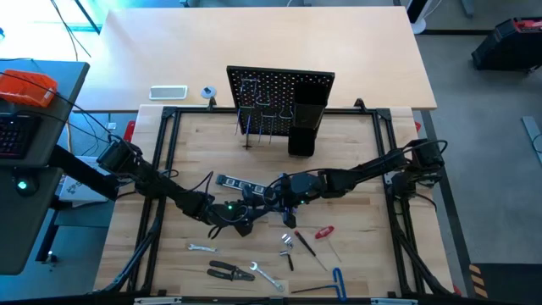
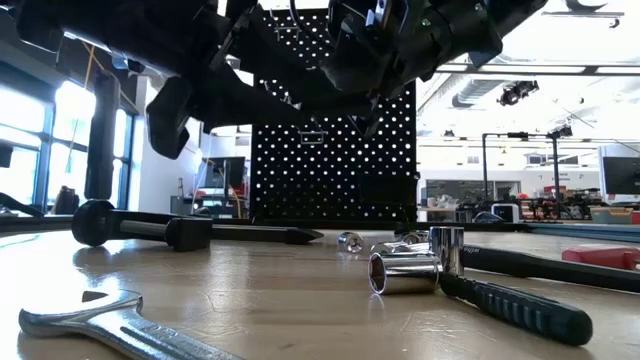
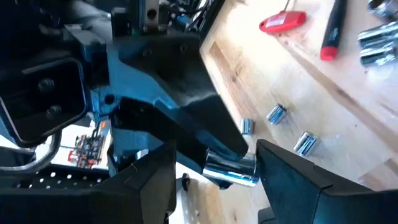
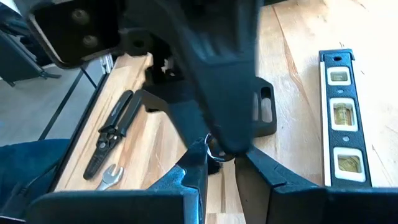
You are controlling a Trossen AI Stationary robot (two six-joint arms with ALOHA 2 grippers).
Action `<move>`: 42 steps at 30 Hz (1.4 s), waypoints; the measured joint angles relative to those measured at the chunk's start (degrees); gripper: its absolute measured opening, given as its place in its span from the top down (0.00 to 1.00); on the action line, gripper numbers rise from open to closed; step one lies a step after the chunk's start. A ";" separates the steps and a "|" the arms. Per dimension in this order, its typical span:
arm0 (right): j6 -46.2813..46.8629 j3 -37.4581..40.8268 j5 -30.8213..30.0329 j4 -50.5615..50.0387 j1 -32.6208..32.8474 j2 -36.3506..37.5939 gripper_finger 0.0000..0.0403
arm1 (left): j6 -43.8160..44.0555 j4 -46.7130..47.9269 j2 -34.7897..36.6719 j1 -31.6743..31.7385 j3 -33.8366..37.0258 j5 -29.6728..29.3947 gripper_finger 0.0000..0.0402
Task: Hang tools onto peg board
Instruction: Put the top center socket into the bottom peg board bin
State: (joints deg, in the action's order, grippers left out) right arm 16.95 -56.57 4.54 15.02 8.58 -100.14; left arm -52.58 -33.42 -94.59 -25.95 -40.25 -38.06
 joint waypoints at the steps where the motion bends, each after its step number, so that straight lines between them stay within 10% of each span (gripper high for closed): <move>1: 0.00 0.02 -0.01 -0.22 0.00 -0.02 0.87 | -0.02 -0.01 0.00 -0.18 0.00 0.21 0.47; 42: 1.01 0.02 3.70 0.18 0.00 0.07 0.85 | -1.66 1.04 -0.02 -1.12 -0.39 -0.46 0.73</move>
State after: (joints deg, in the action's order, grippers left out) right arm 17.96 -56.55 8.24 15.20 8.58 -100.07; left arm -54.24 -32.37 -94.61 -27.07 -40.64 -38.52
